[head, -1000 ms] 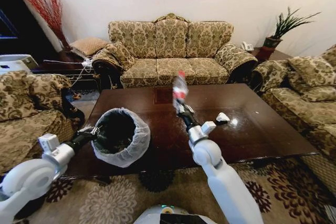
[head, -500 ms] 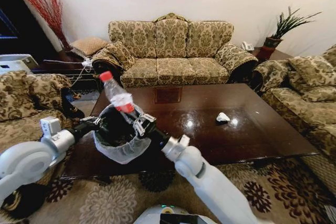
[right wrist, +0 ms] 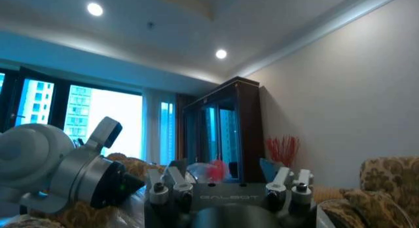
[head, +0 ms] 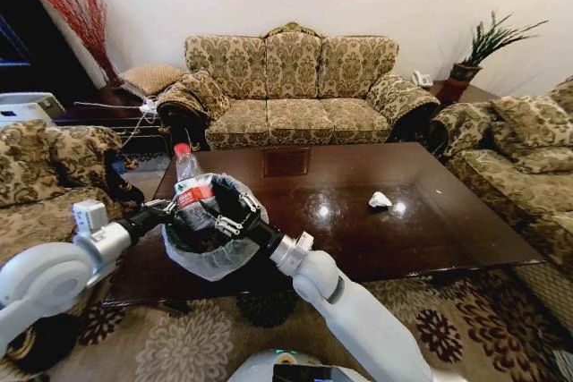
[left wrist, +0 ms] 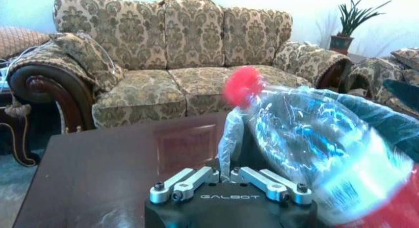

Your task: Move to the front of the table and place the trash on the table into the trash bin.

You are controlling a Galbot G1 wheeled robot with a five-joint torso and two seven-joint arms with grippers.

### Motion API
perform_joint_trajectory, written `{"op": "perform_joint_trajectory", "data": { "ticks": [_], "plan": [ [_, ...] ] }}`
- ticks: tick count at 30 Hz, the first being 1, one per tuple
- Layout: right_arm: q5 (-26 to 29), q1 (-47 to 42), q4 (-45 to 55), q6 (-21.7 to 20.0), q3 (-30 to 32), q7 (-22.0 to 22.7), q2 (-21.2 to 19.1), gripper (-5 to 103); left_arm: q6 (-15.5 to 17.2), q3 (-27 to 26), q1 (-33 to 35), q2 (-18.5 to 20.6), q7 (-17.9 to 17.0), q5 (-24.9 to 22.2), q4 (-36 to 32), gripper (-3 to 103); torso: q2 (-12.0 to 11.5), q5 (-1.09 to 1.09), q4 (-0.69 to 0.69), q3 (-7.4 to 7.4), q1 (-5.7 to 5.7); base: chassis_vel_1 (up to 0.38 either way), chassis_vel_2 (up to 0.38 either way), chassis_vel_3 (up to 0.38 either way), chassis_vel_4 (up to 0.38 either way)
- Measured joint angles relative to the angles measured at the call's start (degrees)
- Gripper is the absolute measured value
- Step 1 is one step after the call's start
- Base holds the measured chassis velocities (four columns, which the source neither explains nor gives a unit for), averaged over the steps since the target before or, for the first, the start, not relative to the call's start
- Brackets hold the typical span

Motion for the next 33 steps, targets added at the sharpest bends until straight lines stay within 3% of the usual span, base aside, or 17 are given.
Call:
{"op": "perform_joint_trajectory", "data": {
  "ticks": [3, 6, 9, 10, 11, 12, 14, 15, 17, 18, 21, 26, 33],
  "plan": [
    [0.0, -2.1, 1.8, 0.6, 1.2, 0.0, -1.0, 86, -0.1, 0.0, 0.0, -0.4, 0.1, 0.2, 0.1, 3, 0.0, 0.0, 0.0, 0.0, 0.0, 0.0, 0.0, 0.0, 0.0],
    [0.1, -3.7, 3.2, 1.1, 2.9, 0.0, -1.4, 96, -0.1, 0.2, 0.0, -0.5, 0.2, 0.4, 0.2, 3, 0.0, 0.01, 0.0, 0.0, 0.0, 0.0, 0.0, 0.0, 0.0],
    [0.4, -5.9, 5.0, 1.9, 5.4, 0.8, -1.5, 99, -0.2, 0.4, 0.0, -0.7, 0.5, 0.7, 0.4, 3, 0.0, 0.01, 0.0, 0.0, 0.0, 0.0, 0.0, 0.0, 0.0],
    [0.5, -7.6, 6.1, 2.2, 7.7, 3.6, -1.3, 100, -0.2, 0.4, 0.1, -0.7, 0.6, 0.8, 0.7, 3, 0.0, 0.01, 0.0, 0.0, 0.0, 0.0, 0.0, 0.0, 0.0],
    [0.5, -7.6, 6.1, 2.2, 7.7, 3.6, -1.3, 100, -0.2, 0.4, 0.1, -0.7, 0.6, 0.8, 0.7, 3, 0.0, 0.01, 0.0, 0.0, 0.0, 0.0, 0.0, 0.0, 0.0],
    [0.8, -8.8, 6.8, 1.9, 9.7, 7.3, -0.9, 100, -0.2, 0.3, 0.2, -0.8, 0.7, 0.9, 0.8, 3, 0.0, 0.01, 0.0, 0.0, 0.0, 0.0, 0.0, 0.0, 0.0],
    [4.0, -12.1, 7.3, -2.2, 16.5, 20.7, 0.8, 100, -0.3, -0.5, 0.3, -0.8, 1.0, 0.9, 1.4, 3, 0.0, 0.01, 0.0, 0.0, 0.0, 0.0, 0.0, 0.0, 0.0],
    [4.0, -12.1, 7.3, -2.2, 16.5, 20.7, 0.8, 100, -0.3, -0.5, 0.3, -0.8, 1.0, 0.9, 1.4, 3, 0.0, 0.01, 0.0, 0.0, 0.0, 0.0, 0.0, 0.0, 0.0],
    [15.3, -14.4, 3.9, -7.7, 25.0, 32.5, 1.9, 100, -0.6, -0.7, 0.3, -1.0, 1.1, 0.8, 1.7, 3, 0.0, 0.03, 0.0, 0.0, 0.0, 0.0, 0.0, 0.0, 0.0],
    [15.3, -14.4, 3.9, -7.7, 25.0, 32.5, 1.9, 100, -0.6, -0.7, 0.3, -1.0, 1.1, 0.8, 1.7, 3, 0.0, 0.03, 0.0, 0.0, 0.0, 0.0, 0.0, 0.0, 0.0],
    [27.9, -14.3, -1.8, -11.8, 31.6, 38.7, 0.8, 100, -0.9, 1.2, -0.6, -1.2, 1.1, 1.2, 1.7, 3, 0.0, 0.03, -0.01, 0.0, 0.0, 0.0, 0.0, 0.0, 0.0],
    [31.3, -9.8, -13.1, -11.0, 36.6, 41.8, 0.9, 100, -0.9, 3.8, -1.9, -1.2, 0.5, 1.6, 1.2, 3, 0.0, 0.01, 0.0, 0.0, 0.0, -0.003, -0.006, 0.005, 0.01],
    [37.1, -3.9, -23.5, -9.2, 40.2, 47.6, 3.4, 100, -1.1, 3.2, -1.4, -1.9, 0.7, 1.8, 1.3, 3, 0.0, 0.0, 0.02, 0.0, 0.0, -0.062, -0.087, 0.08, 0.094]
  ]
}}
